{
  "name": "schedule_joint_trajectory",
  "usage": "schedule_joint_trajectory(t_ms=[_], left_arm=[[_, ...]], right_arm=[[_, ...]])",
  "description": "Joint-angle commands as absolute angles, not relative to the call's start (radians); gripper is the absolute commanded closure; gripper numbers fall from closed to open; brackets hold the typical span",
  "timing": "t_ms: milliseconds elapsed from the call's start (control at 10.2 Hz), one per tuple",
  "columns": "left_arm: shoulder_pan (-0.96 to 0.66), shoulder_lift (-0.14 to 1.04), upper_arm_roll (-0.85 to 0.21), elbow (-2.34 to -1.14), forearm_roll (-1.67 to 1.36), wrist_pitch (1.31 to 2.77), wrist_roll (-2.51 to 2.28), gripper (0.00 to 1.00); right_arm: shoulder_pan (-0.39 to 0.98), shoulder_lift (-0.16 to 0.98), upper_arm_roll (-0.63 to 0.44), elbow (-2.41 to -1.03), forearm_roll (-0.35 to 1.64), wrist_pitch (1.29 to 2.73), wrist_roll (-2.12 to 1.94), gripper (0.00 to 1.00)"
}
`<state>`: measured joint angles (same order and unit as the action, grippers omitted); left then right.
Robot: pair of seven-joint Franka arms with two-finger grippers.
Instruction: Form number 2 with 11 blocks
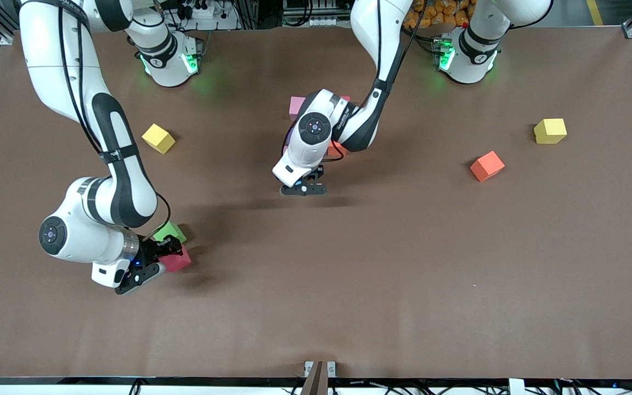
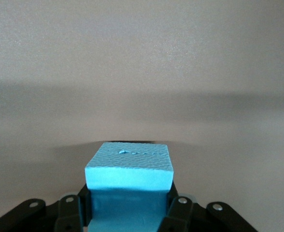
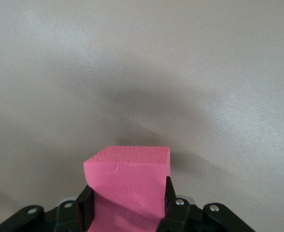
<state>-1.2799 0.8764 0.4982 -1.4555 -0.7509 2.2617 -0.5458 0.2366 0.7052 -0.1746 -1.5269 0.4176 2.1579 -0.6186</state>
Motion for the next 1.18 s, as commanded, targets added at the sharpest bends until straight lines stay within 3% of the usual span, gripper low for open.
schedule_joint_trajectory(t_ms=[0, 98, 294, 392, 490, 1077], left_arm=[[-1.285, 0.877, 0.506, -1.451, -0.736, 2.255, -0.554, 1.0], [-1.285, 0.879, 0.506, -1.451, -0.739, 2.255, -0.554, 1.0], [-1.285, 0.884, 0.505, -1.45, -0.744, 2.255, -0.56, 0.68], [-1.285, 0.884, 0.505, -1.448, -0.732, 2.255, -0.561, 0.19], [-1.285, 0.882, 0.496, -1.445, -0.718, 2.256, -0.549, 0.0], [-1.285, 0.85, 0.499, -1.44, -0.713, 2.256, -0.557, 0.0]], right_arm=[[0.23, 0.695, -0.172, -1.526, 0.436, 2.148, -0.623, 0.8], [0.23, 0.695, -0.172, -1.526, 0.436, 2.148, -0.623, 0.8], [0.23, 0.695, -0.172, -1.526, 0.436, 2.148, -0.623, 0.8], [0.23, 0.696, -0.172, -1.526, 0.436, 2.148, -0.623, 0.8], [0.23, 0.696, -0.172, -1.526, 0.436, 2.148, -0.623, 0.8], [0.23, 0.696, -0.172, -1.526, 0.436, 2.149, -0.621, 0.8]])
